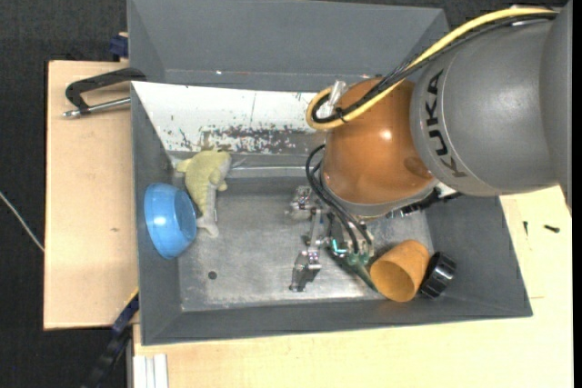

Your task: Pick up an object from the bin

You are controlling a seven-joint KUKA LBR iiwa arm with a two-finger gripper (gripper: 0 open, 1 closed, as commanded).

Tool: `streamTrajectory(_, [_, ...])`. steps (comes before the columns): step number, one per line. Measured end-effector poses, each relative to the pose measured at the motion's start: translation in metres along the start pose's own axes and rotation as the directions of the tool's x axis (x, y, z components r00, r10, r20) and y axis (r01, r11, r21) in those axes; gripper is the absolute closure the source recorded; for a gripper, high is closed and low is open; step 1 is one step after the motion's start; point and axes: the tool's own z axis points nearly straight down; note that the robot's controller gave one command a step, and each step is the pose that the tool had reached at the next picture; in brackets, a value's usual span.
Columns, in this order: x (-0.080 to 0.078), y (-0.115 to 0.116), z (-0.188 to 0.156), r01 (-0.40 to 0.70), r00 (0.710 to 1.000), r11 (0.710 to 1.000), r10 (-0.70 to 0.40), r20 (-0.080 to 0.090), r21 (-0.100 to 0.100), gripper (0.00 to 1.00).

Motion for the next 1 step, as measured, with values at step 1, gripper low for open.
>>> streamTrajectory(1, [-0.0324, -0.0835, 0.0312, 0.17, 0.985, 0.985, -0.17, 0.01, 0.004, 0.0])
